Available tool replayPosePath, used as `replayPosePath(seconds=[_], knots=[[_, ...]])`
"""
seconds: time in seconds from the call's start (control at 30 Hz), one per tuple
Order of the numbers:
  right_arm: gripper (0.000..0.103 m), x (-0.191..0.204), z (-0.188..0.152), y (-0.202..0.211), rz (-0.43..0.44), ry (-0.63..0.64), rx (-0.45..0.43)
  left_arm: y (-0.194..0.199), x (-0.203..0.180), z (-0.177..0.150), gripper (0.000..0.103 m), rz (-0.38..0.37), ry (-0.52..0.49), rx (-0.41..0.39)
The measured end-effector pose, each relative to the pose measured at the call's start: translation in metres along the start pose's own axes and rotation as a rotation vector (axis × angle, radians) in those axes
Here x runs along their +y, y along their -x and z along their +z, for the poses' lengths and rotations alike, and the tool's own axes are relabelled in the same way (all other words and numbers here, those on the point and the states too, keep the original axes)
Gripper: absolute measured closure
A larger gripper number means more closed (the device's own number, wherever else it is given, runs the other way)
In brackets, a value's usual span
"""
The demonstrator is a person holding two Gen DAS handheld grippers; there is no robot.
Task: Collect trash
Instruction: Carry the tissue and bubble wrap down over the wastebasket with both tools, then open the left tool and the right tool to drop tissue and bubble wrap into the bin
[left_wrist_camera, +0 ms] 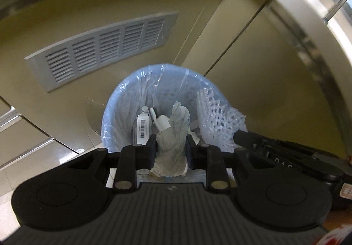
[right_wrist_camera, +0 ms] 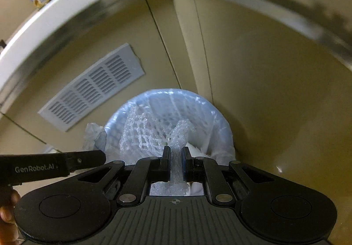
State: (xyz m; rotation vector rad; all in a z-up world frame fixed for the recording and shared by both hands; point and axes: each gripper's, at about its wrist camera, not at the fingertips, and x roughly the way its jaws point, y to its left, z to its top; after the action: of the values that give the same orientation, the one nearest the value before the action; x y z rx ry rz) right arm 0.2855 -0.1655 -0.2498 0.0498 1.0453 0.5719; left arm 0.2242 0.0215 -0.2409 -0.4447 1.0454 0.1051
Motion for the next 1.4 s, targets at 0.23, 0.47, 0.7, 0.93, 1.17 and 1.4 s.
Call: replayPosePath(seconds=[0.23,0.47,0.7,0.93,1.17,1.4], knots=[[0.093,-0.009,0.0,-0.016,-0.014,-0.03,-0.003,-0.029,0.004,0.003,0.076,-0.008,0.009,0.025],[0.093,-0.011,0.004,-0.016,-0.012,-0.033,0.0,-0.034,0.007,0.006,0.059,0.003,0.014,0.039],[0.093,-0.013,0.008,-0.015,-0.006,-0.035,-0.001,-0.038,0.01,0.009,0.047,0.012,0.018,0.054],[0.093,-0.012,0.008,-0.019,-0.004,-0.031,0.01,-0.035,0.008,0.009,0.047,0.039,-0.01,0.042],[0.093,-0.008,0.007,-0.023,-0.002,-0.031,0.006,-0.028,0.008,0.006,0.047,0.078,-0.037,0.034],[0.093,-0.007,0.01,-0.026,0.031,-0.068,-0.008,-0.023,0.011,0.006,0.047,0.09,-0.04,0.029]])
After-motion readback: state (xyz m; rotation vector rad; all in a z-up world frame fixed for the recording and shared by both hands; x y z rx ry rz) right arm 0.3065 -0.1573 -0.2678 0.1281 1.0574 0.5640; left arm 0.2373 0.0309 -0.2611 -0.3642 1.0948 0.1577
